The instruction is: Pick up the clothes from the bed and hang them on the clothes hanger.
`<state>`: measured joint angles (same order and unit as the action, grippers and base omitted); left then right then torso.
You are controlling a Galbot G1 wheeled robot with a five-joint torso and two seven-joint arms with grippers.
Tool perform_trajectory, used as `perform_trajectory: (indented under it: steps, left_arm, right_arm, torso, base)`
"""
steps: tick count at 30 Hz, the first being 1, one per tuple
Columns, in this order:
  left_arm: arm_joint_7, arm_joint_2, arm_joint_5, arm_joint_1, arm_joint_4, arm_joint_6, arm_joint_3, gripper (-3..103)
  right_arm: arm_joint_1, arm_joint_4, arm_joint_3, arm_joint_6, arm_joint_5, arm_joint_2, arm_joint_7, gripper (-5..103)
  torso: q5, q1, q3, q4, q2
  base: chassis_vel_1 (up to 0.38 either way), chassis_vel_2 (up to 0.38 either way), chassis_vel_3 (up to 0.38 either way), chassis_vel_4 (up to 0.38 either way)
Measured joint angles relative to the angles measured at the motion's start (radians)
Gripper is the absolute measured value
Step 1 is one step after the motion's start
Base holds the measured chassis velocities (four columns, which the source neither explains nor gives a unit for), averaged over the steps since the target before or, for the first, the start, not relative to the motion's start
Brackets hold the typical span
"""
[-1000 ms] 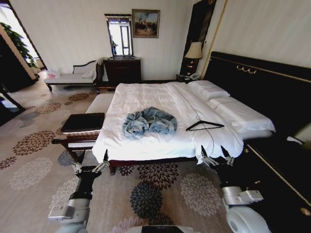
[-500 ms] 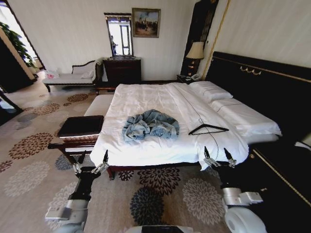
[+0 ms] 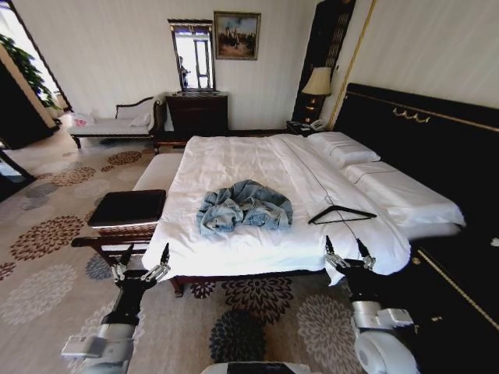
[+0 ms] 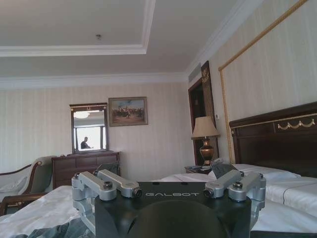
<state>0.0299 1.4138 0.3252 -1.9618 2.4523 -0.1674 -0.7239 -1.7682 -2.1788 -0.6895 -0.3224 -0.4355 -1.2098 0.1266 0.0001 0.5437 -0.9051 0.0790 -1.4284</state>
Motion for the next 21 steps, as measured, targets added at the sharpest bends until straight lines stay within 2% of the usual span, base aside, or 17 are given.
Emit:
perform_trajectory:
  steps: [5, 8, 21]
  left_arm:
    - [0.012, 0.034, -0.025, 0.004, 0.009, 0.0, 0.014, 100]
    - [0.013, 0.04, -0.022, 0.013, 0.013, 0.0, 0.008, 100]
    - [0.014, 0.056, -0.023, 0.04, 0.016, -0.003, -0.001, 100]
  right_arm:
    - [-0.003, -0.013, -0.012, -0.007, -0.033, 0.054, 0.006, 100]
    - [-0.001, -0.017, -0.015, -0.008, -0.042, 0.061, 0.013, 100]
    - [0.015, -0.019, -0.013, -0.014, -0.048, 0.039, 0.014, 100]
  torso:
    - [-0.0001, 0.0, 0.0, -0.0003, 0.0]
    - [0.0, 0.0, 0.0, -0.0002, 0.0]
    - [-0.0001, 0.0, 0.0, 0.0, 0.0]
  base:
    - [-0.109, 0.104, 0.095, -0.108]
    - [-0.116, 0.109, 0.125, -0.107]
    - [-0.133, 0.132, 0.135, -0.135]
